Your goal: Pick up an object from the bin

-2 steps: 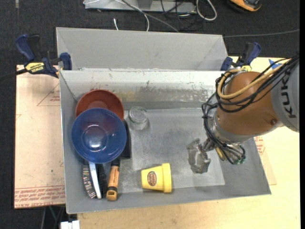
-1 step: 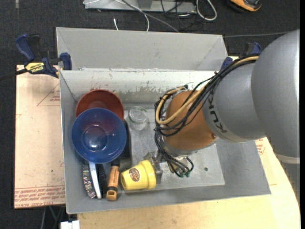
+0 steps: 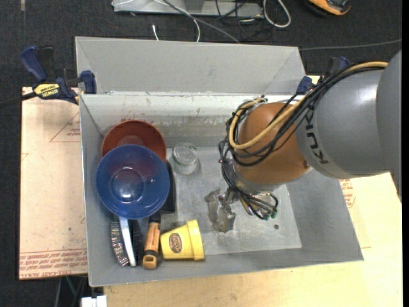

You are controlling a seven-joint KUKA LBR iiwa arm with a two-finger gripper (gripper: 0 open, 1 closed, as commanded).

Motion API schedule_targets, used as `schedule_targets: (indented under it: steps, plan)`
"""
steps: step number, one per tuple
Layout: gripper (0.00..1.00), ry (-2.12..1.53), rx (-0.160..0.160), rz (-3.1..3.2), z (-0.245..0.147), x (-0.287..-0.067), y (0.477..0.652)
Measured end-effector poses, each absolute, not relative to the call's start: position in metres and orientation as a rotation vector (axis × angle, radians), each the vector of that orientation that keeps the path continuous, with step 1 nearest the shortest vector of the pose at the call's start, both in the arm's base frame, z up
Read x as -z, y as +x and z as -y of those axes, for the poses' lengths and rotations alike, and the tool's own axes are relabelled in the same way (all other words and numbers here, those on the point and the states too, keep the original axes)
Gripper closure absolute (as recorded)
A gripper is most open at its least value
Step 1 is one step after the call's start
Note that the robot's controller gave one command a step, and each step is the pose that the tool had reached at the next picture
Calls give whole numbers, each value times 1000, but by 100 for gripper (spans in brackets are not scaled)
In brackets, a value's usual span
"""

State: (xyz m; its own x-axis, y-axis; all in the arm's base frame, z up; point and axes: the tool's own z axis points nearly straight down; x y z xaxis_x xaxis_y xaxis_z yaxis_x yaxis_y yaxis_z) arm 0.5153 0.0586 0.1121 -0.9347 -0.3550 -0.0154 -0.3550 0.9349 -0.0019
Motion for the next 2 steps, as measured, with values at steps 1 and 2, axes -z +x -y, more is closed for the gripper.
schedule_targets:
  steps: [1, 2]
  plan:
    - [100, -424, -15, -3110, -116, -74, 535]
    - [100, -733, 0, -3039, -125, -78, 501]
